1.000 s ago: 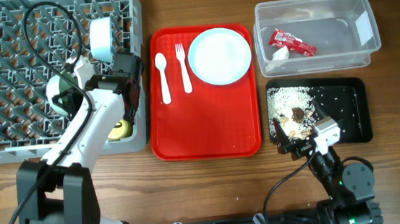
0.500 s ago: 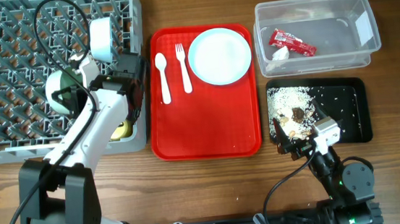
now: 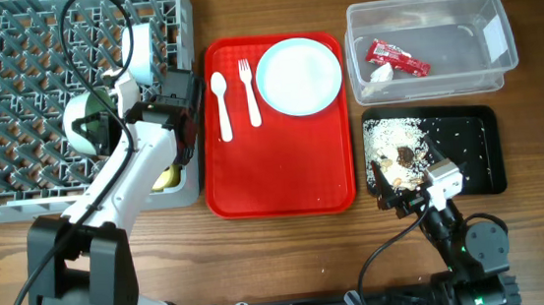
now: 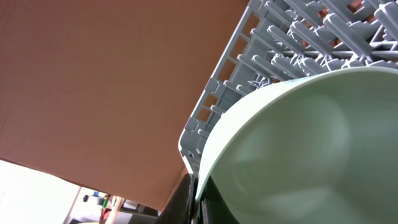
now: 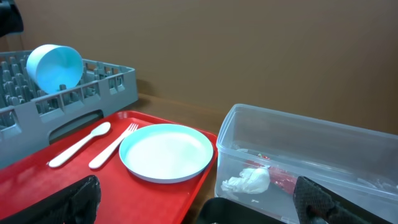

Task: Sort waste into correct bins and load items into the dishwasher rack
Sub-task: 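Set the mint-green bowl upright in the rack and release it, then reach left gripper down to the white fork on the red tray, then close left gripper on the white fork and lift it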

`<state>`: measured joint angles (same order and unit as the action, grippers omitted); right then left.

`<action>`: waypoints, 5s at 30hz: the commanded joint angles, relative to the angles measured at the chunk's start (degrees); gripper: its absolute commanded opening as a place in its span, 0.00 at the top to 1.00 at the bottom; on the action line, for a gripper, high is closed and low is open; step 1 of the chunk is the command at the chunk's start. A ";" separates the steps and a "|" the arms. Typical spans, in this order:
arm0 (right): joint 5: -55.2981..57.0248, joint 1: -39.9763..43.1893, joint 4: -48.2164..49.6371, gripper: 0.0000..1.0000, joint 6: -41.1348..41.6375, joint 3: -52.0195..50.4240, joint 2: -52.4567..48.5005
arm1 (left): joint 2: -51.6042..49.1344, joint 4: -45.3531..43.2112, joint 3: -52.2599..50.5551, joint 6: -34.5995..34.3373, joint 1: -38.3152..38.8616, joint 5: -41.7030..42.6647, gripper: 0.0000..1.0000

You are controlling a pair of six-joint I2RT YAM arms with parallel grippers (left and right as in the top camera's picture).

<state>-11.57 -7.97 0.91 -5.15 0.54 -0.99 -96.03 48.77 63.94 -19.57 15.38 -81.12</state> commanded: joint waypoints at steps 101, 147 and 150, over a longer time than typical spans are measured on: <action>-0.87 0.33 0.15 0.00 0.79 -0.24 0.72 | -8.83 -28.24 7.65 -10.71 18.25 70.01 0.52; -0.87 0.33 0.15 0.00 0.79 -0.24 0.72 | -24.72 -32.30 7.65 -3.52 11.63 68.22 0.96; -0.87 0.33 0.17 0.00 0.79 -0.24 0.72 | -24.44 -29.51 7.65 -3.54 11.67 68.37 0.96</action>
<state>-11.57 -7.97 0.91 -5.15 0.45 -0.99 -117.69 14.59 73.54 -24.23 26.70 -13.56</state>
